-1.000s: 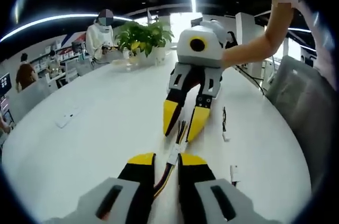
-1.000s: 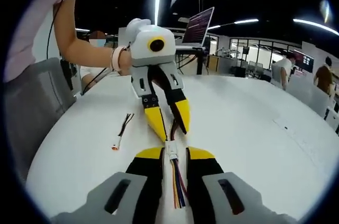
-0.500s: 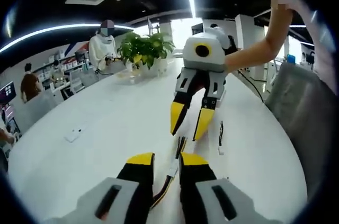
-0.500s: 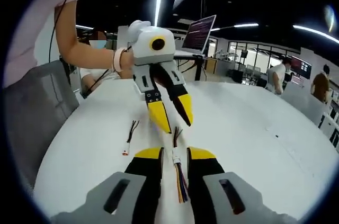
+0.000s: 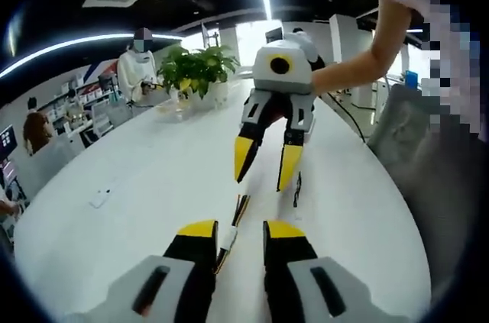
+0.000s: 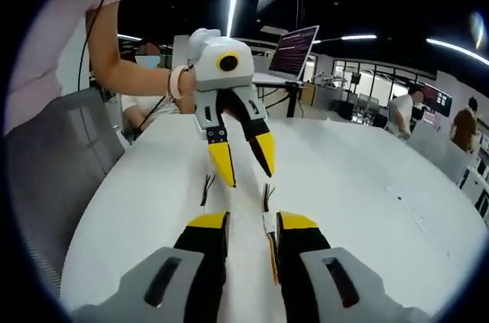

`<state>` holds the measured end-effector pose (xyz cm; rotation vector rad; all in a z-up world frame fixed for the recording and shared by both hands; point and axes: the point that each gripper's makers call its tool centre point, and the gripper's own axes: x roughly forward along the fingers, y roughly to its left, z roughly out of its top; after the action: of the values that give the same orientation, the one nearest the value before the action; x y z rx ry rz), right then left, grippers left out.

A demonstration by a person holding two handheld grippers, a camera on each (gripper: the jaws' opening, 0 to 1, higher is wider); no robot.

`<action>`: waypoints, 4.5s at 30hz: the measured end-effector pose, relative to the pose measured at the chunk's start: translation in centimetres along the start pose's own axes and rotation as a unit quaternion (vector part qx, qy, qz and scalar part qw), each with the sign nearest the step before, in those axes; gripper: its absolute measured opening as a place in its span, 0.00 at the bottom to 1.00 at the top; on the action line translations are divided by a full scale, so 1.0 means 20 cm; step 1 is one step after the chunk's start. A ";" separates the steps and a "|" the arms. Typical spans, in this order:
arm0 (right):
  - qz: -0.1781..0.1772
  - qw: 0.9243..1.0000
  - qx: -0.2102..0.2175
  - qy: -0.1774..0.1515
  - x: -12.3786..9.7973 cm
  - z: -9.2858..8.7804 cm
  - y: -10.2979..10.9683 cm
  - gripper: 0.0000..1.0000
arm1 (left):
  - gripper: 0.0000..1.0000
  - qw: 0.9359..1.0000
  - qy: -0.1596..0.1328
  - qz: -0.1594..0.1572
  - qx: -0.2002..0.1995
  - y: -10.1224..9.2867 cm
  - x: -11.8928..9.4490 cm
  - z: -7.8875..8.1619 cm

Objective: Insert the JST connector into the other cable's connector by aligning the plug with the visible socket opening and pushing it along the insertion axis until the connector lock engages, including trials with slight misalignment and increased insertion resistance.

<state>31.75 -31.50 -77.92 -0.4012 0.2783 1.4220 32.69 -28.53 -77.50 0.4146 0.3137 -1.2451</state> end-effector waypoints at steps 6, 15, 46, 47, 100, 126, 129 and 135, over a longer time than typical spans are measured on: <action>0.009 1.000 0.001 0.008 -0.04 -0.01 0.06 0.25 | 0.18 1.000 -0.005 -0.011 0.003 -0.08 -0.02 0.02; 0.014 1.000 0.013 0.019 -0.08 -0.11 0.14 0.24 | 0.18 1.000 0.013 -0.019 -0.004 -0.18 -0.04 -0.06; 0.020 0.998 0.054 0.015 0.02 -0.31 0.24 0.16 | 0.14 0.995 -0.024 -0.024 -0.092 -0.31 0.02 -0.25; 0.021 0.998 0.054 0.017 0.02 -0.32 0.25 0.16 | 0.14 0.995 -0.023 -0.024 -0.094 -0.31 0.02 -0.26; 0.004 0.995 0.100 -0.011 0.04 -0.32 0.24 0.03 | 0.00 0.988 -0.065 -0.014 -0.136 -0.29 0.02 -0.31; 0.040 0.997 0.070 -0.010 0.08 -0.18 0.30 0.03 | 0.00 0.997 -0.032 -0.057 -0.037 -0.36 0.03 -0.12; 0.040 0.997 0.068 -0.008 0.08 -0.18 0.31 0.03 | 0.00 0.997 -0.027 -0.059 -0.031 -0.36 0.03 -0.13; 0.039 0.996 0.076 -0.010 0.06 -0.16 0.31 0.03 | 0.00 0.997 -0.019 -0.066 -0.017 -0.38 0.02 -0.13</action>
<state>25.99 -31.13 -81.96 -0.2528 0.3869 1.4699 25.57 -29.72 -80.91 0.3438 0.3337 -1.3738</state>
